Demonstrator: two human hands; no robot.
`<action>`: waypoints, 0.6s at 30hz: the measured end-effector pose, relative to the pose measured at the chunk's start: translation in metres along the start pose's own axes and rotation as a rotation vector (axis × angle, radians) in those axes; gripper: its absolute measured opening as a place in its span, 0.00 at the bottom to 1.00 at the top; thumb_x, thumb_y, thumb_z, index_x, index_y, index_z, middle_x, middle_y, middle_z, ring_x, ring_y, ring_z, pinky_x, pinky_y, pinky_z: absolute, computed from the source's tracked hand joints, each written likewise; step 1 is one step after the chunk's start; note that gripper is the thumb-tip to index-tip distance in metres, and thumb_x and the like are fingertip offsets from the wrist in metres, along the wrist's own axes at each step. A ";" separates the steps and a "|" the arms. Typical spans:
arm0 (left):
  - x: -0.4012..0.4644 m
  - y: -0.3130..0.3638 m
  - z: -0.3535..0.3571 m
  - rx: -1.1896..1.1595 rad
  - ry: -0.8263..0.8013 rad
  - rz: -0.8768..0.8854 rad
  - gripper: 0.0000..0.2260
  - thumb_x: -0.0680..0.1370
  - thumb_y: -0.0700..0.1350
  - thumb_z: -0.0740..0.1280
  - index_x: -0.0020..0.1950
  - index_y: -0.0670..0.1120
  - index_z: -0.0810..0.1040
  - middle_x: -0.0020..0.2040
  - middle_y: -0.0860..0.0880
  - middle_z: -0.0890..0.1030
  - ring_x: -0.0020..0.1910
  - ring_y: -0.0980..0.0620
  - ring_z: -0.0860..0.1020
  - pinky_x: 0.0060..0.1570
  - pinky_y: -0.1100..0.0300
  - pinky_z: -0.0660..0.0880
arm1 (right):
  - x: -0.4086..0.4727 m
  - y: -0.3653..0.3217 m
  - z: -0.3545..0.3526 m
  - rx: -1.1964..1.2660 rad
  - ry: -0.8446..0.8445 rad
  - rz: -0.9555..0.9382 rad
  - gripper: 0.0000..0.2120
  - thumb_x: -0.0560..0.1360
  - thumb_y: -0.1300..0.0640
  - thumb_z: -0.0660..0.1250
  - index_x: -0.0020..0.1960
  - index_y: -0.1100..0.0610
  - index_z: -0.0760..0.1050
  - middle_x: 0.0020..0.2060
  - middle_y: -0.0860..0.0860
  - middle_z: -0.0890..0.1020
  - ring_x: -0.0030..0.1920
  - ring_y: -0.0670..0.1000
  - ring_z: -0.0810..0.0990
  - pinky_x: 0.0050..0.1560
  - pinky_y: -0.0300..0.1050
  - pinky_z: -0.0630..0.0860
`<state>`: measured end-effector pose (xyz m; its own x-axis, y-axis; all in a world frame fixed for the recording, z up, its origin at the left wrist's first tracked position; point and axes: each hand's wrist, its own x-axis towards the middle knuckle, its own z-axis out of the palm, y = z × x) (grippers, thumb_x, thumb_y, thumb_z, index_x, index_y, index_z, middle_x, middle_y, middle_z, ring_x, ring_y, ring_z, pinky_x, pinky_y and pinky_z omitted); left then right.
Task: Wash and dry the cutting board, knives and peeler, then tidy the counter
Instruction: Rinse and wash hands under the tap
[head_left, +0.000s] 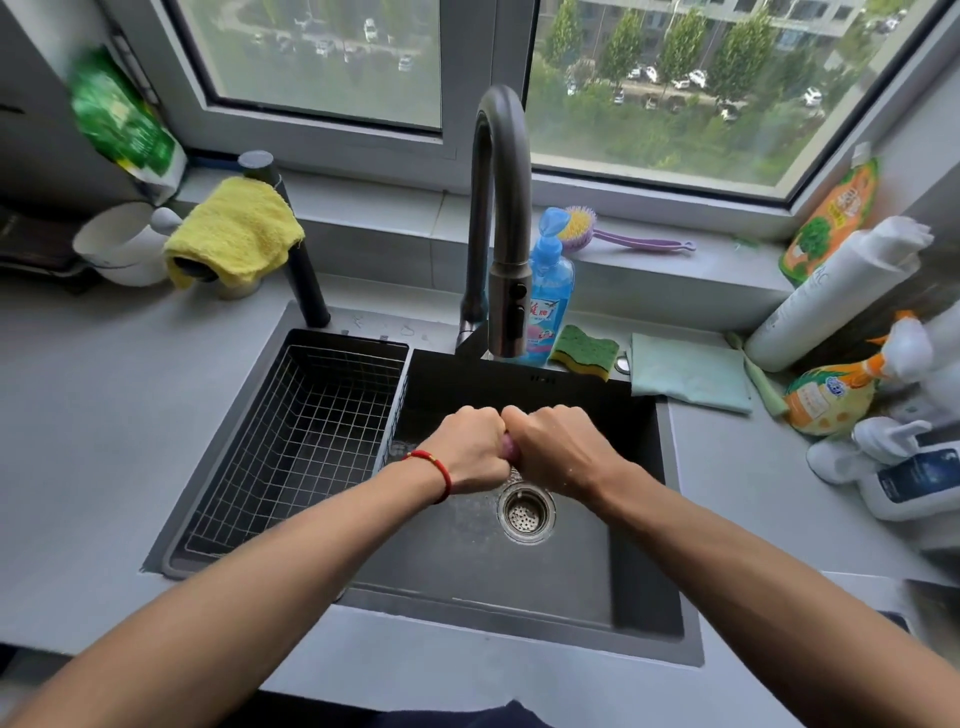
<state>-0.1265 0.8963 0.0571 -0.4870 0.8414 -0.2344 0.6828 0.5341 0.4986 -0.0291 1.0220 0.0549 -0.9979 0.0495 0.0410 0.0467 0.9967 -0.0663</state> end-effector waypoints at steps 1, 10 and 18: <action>-0.004 0.005 -0.004 0.009 0.051 0.002 0.13 0.71 0.47 0.65 0.28 0.47 0.69 0.26 0.53 0.69 0.25 0.52 0.67 0.28 0.62 0.64 | -0.002 0.003 -0.009 -0.023 0.073 -0.027 0.09 0.72 0.53 0.68 0.43 0.53 0.68 0.29 0.50 0.79 0.26 0.58 0.78 0.26 0.44 0.61; -0.031 -0.008 0.072 -0.486 -0.328 -0.235 0.14 0.76 0.52 0.71 0.57 0.46 0.80 0.53 0.46 0.84 0.52 0.49 0.81 0.55 0.51 0.78 | -0.061 -0.013 0.062 0.267 -0.474 0.475 0.22 0.71 0.45 0.74 0.58 0.53 0.70 0.55 0.53 0.77 0.55 0.59 0.80 0.50 0.52 0.76; -0.044 -0.035 0.051 -0.514 0.109 -0.028 0.06 0.78 0.43 0.73 0.53 0.50 0.79 0.52 0.50 0.79 0.50 0.54 0.80 0.49 0.61 0.78 | -0.077 0.003 0.046 1.192 -0.541 0.512 0.24 0.71 0.31 0.72 0.45 0.53 0.84 0.40 0.53 0.87 0.43 0.50 0.85 0.48 0.46 0.82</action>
<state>-0.1010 0.8448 0.0075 -0.5735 0.7994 -0.1790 0.3269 0.4236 0.8448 0.0457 1.0186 0.0054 -0.7878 0.0828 -0.6103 0.6125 0.2096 -0.7622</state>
